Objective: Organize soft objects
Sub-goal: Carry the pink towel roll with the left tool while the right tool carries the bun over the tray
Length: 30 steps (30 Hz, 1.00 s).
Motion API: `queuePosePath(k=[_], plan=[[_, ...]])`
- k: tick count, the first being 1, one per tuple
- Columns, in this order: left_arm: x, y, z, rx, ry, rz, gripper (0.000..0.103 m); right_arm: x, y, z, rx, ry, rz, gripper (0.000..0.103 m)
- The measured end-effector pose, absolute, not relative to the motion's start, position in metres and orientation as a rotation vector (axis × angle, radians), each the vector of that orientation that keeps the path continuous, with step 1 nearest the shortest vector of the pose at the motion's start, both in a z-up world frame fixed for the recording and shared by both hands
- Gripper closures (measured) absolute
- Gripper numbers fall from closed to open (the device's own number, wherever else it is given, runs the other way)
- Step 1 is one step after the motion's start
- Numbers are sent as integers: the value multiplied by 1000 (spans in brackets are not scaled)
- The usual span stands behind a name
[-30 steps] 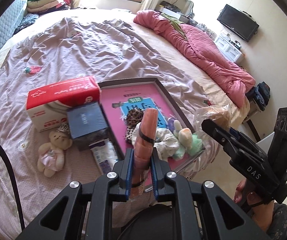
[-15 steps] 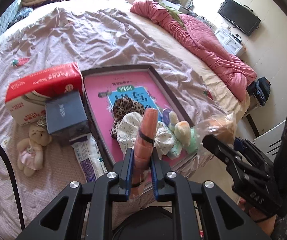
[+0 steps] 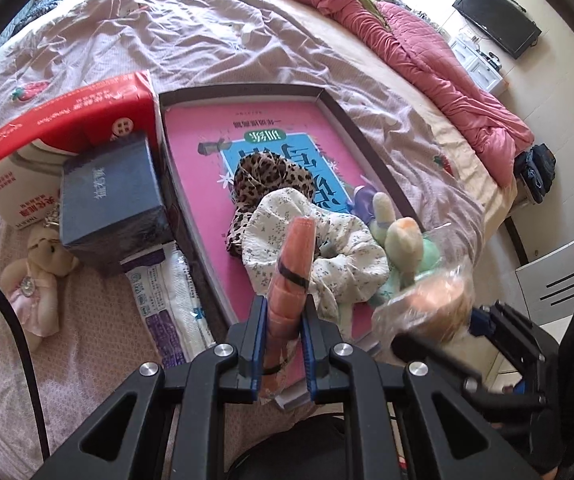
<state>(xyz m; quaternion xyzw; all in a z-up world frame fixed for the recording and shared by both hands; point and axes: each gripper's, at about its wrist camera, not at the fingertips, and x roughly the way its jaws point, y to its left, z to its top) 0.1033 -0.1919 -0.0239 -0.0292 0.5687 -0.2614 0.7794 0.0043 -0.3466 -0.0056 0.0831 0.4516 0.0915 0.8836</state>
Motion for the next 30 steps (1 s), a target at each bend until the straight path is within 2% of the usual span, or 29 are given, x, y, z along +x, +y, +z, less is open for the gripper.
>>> queuePosePath(k=[11,30], plan=[[120,-206,-36,-48,1243,-562,87,11,-342,-29,139,1016,213,48],[145,-210,-40,-84,1238,-589,87,26,-340,-52,118,1028,201,48]])
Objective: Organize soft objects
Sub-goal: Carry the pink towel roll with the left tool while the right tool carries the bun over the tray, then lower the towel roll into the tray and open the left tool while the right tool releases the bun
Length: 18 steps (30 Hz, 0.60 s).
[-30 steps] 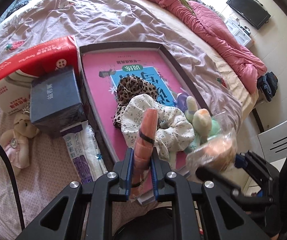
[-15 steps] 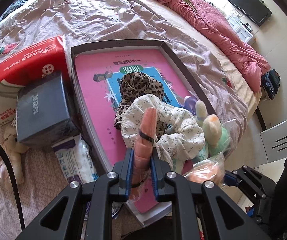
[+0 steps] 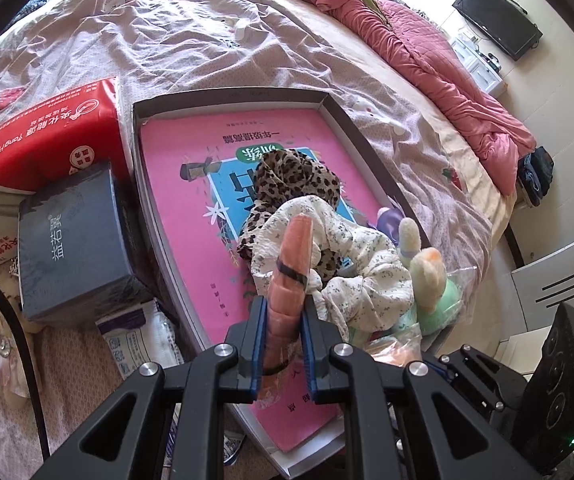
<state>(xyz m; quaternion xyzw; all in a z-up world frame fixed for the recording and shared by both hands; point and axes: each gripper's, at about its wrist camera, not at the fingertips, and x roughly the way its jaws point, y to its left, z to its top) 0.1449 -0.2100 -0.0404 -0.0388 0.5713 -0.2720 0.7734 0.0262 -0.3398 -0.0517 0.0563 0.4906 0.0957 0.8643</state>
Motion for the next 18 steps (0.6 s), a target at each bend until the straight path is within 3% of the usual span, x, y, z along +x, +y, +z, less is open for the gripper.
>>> queuePosePath(k=[18], plan=[[146,-204,-46,-82,1247,-571,86,20,-334,-56,79,998,225,48]])
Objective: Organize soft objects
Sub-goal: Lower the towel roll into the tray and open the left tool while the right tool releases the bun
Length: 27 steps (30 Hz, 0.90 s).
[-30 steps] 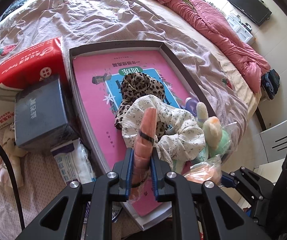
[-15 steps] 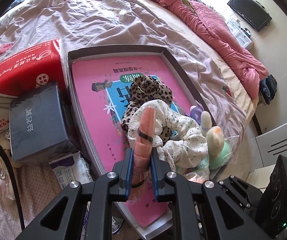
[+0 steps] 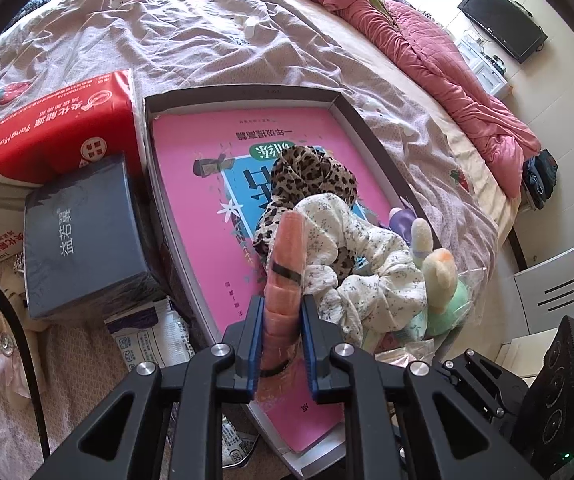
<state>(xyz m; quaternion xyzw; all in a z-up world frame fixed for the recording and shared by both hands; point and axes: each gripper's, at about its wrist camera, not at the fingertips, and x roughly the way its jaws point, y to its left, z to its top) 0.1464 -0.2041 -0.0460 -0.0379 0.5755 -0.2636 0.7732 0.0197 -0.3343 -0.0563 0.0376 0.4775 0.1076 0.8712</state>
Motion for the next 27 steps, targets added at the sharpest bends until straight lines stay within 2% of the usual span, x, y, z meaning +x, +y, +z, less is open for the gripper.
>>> queuePosePath(k=[8,10,16,27], plan=[[141,-204,-54,-67,1275,-559,80,17,-336,-58,71,997,212,48],[140,-204,-53,-64,1274,-560,71,17,-336,-58,69,996,216,47],[138,-203,-50,-69,1271,-569,58,15,-335,-57,64,987,215,47],[131,-202,-41,-63,1256,-580,45,12,-330,-57,46,978,230,47]])
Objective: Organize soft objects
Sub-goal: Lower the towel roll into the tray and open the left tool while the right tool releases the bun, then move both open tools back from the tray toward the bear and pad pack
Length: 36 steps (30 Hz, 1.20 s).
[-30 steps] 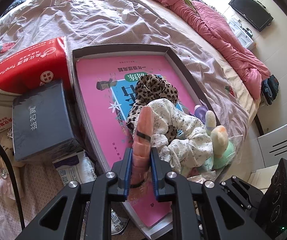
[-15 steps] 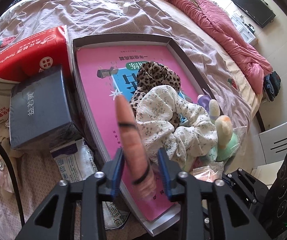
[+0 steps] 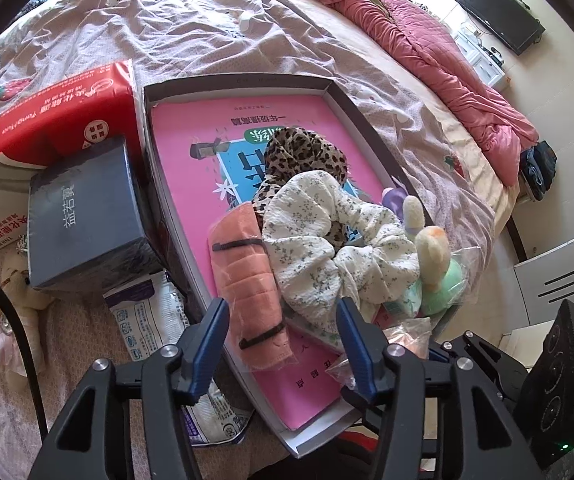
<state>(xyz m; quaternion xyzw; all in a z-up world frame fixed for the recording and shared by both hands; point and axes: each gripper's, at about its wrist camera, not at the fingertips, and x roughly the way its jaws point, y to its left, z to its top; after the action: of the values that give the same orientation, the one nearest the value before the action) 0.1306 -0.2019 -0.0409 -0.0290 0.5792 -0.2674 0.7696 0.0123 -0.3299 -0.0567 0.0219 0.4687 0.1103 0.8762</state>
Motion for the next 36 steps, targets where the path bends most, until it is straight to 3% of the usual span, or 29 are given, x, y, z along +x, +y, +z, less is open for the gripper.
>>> queuePosePath(k=[7,16,36], plan=[[126,-199,-31,-50,1230,-568,36,12,-318,-57,-3,966,246,46],[118,-187,-23,-36,1211,-525,20,10,-318,-53,-18,945,217,29],[102,-153,-10,-46,1178,-434,13,4,-310,-42,-46,922,211,27]])
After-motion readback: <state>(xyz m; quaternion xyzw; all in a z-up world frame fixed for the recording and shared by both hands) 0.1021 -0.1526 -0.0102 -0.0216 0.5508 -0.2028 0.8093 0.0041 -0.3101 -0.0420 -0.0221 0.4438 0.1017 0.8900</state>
